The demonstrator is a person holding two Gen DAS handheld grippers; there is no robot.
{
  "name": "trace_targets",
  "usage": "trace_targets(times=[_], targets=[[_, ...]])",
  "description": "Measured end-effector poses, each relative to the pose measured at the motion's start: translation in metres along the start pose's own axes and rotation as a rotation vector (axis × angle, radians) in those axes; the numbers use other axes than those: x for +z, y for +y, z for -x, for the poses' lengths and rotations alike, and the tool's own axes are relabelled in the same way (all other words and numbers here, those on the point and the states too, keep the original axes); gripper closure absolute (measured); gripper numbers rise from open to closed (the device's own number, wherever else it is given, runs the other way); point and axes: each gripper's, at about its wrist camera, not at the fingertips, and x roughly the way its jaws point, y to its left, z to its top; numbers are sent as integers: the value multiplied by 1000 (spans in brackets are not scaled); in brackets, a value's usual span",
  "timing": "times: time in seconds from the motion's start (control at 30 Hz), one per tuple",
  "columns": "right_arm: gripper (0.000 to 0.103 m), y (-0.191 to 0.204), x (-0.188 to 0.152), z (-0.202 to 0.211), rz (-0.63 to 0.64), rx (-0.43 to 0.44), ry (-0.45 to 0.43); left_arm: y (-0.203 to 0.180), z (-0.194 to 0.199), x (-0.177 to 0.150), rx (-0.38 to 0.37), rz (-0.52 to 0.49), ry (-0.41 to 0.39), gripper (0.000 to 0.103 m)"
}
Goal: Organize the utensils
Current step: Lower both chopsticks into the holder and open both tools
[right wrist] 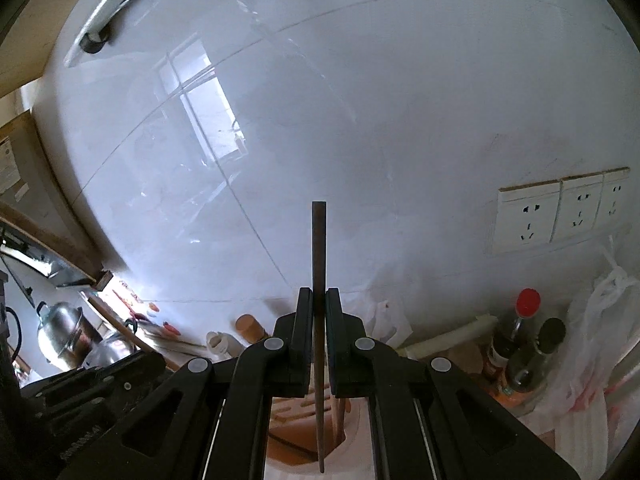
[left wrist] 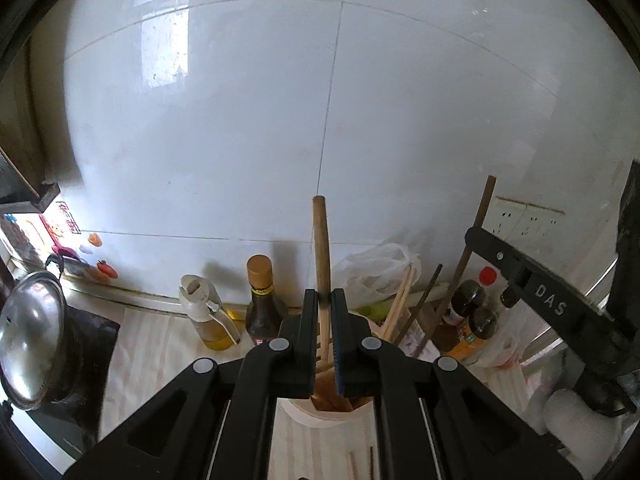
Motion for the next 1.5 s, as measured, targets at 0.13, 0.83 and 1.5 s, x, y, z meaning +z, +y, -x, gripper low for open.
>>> trace_targets(times=[0.13, 0.83, 1.5], targets=[[97, -4, 4, -8, -22, 12, -14, 0, -3, 5, -8, 5, 9, 99], [97, -16, -10, -26, -29, 45, -15, -7, -8, -7, -33, 15, 60, 99], [95, -7, -81, -12, 87, 151, 104, 9, -34, -34, -69, 96, 160, 97]])
